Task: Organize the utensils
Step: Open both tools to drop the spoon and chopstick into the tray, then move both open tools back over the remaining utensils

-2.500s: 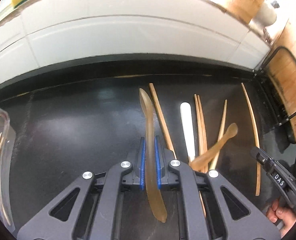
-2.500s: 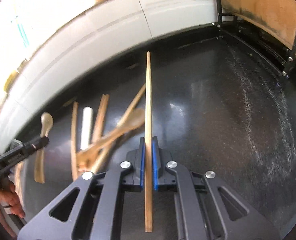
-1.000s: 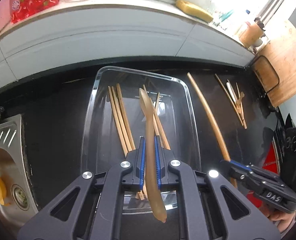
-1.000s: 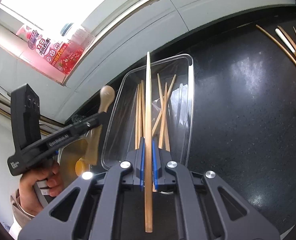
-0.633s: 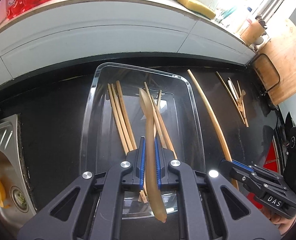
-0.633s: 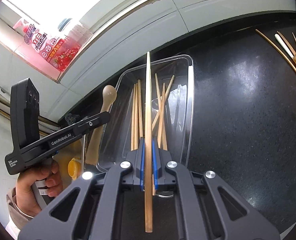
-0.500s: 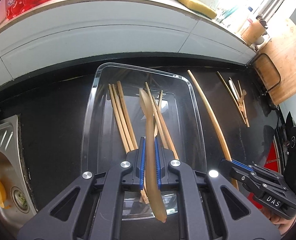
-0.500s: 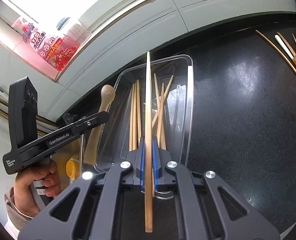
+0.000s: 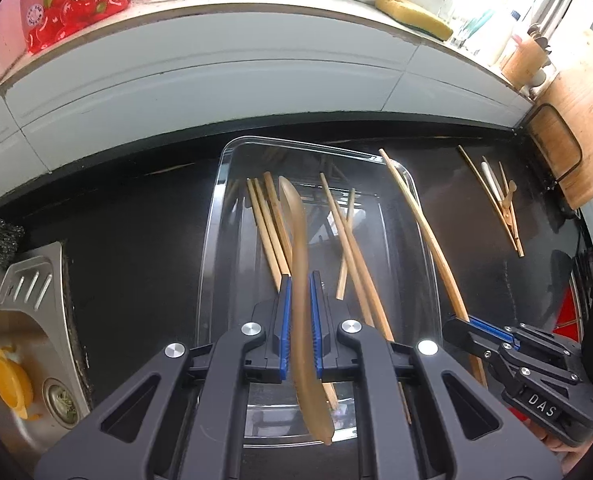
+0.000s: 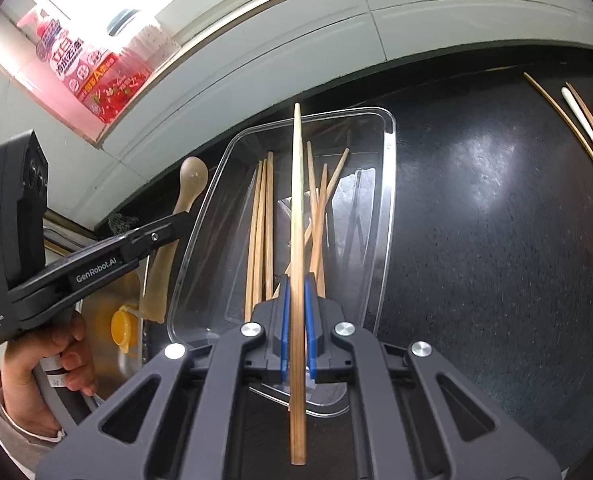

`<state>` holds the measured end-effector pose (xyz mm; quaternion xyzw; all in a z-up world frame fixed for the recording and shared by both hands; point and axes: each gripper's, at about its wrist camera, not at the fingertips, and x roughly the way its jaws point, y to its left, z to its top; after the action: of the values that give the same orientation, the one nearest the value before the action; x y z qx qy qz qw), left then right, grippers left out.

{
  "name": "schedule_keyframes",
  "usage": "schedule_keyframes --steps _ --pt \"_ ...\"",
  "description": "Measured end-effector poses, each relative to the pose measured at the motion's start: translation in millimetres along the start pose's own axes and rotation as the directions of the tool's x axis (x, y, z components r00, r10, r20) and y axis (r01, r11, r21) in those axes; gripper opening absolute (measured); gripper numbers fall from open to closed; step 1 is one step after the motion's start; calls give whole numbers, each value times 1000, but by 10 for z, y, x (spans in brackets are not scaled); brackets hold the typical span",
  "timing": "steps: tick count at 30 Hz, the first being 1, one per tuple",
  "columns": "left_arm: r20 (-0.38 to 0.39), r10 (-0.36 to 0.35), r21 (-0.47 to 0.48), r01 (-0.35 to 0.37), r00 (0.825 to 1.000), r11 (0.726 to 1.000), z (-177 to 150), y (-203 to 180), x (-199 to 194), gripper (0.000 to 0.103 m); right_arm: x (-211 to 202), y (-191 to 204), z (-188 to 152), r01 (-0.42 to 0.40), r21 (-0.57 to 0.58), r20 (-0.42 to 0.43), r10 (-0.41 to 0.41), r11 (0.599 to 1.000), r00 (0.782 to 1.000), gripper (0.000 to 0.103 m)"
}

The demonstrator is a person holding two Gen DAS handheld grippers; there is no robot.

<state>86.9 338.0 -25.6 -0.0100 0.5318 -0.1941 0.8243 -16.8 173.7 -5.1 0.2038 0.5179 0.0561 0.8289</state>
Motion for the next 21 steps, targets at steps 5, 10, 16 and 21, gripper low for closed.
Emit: schedule_keyframes --steps 5,10,16,21 --pt "-10 6 -9 -6 1000 1000 19 49 34 8 69 59 50 7 -11 -11 -7 1000 1000 7" --pt "-7 38 -61 -39 999 997 99 111 -34 53 91 217 98 94 -115 16 -93 989 996 51" --pt "100 75 -143 -60 992 988 226 207 -362 97 -53 261 38 211 -275 136 -179 938 974 97" --pt "116 89 -158 -70 989 985 244 153 -413 97 -58 57 13 214 -244 116 -191 946 975 97"
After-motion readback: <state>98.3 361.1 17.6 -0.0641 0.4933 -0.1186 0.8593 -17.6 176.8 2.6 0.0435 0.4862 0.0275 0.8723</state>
